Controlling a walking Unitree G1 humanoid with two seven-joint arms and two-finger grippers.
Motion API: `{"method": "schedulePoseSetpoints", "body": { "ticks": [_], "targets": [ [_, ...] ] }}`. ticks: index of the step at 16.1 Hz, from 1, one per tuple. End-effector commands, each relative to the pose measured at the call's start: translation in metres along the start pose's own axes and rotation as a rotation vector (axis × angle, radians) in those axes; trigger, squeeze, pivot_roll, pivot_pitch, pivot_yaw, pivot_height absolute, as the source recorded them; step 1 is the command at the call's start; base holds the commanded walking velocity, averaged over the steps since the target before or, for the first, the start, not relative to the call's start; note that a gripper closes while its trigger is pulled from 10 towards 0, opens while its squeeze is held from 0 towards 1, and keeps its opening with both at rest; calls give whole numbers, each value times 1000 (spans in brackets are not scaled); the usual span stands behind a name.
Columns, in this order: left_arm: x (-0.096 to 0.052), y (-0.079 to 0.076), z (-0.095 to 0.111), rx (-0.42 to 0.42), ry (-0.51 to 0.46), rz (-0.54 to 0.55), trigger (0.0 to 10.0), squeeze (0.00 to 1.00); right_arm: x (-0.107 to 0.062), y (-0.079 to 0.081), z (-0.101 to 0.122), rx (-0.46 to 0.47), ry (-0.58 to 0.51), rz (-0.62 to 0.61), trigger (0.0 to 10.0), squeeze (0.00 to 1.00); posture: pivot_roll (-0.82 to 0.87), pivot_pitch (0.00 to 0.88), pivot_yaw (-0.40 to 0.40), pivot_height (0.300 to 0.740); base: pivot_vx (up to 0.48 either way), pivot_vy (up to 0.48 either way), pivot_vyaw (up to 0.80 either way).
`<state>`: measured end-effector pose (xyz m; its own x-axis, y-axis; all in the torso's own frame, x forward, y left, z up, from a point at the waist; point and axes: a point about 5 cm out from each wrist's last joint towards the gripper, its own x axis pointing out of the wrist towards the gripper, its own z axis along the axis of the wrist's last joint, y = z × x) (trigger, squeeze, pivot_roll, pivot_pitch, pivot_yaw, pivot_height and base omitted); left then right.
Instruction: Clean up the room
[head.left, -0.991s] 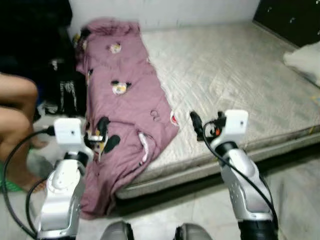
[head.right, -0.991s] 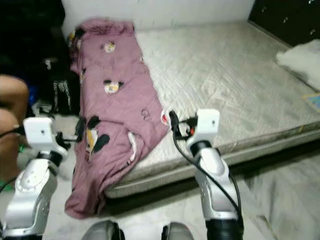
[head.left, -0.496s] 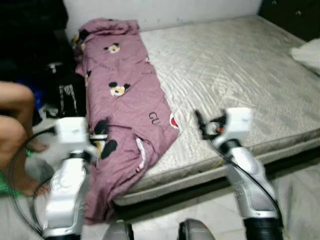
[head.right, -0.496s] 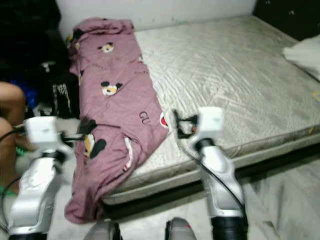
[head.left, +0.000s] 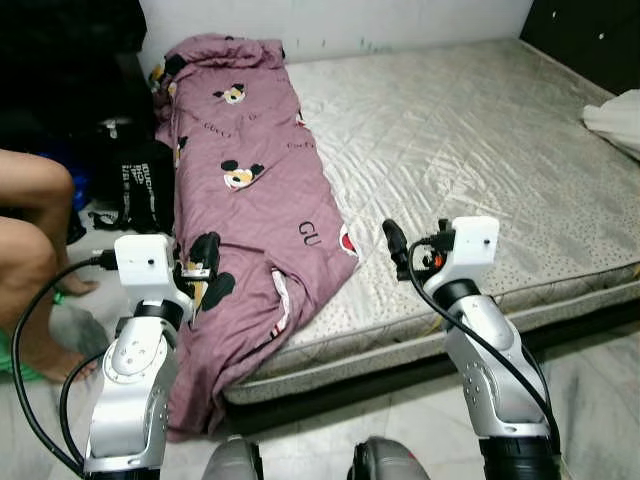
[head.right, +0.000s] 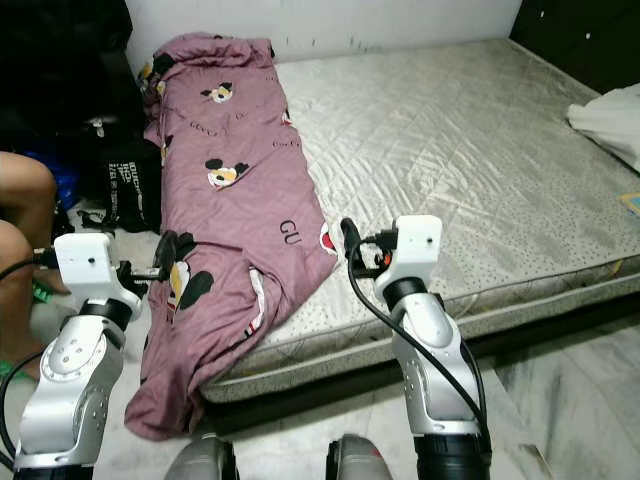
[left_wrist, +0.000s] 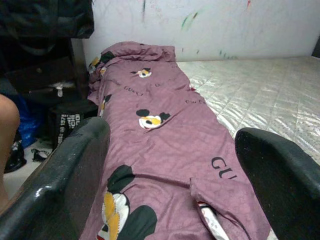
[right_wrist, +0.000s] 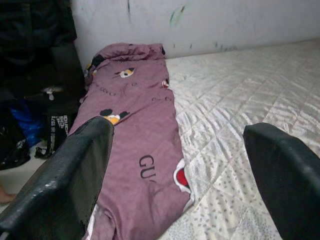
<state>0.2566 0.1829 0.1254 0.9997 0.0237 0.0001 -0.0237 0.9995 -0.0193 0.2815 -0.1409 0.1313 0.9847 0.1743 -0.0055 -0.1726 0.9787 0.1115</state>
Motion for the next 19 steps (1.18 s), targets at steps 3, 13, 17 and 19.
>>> {"method": "schedulePoseSetpoints", "body": {
  "ticks": [3, 13, 17, 19],
  "targets": [
    [1, 4, -2, 4, 17, 30, 10000, 0, 0, 0, 5, 0, -14, 2, 10000, 0, -91, 48, 10, 629, 0, 0, 0],
    [4, 8, -2, -1, 16, 74, 10000, 0, 4, 0, 3, -9, -8, 20, 10000, 0, -86, 35, -1, 590, 0, 0, 0],
    [3, 9, -4, -11, 20, 64, 10000, 0, 5, 3, 2, -25, -4, 42, 10000, 0, -86, 35, -3, 590, 0, 0, 114],
    [3, 8, -4, -11, 21, 54, 10000, 0, 5, 3, 3, -18, -5, 43, 10000, 0, -90, 40, 1, 590, 283, 0, 0]
  ]
}}
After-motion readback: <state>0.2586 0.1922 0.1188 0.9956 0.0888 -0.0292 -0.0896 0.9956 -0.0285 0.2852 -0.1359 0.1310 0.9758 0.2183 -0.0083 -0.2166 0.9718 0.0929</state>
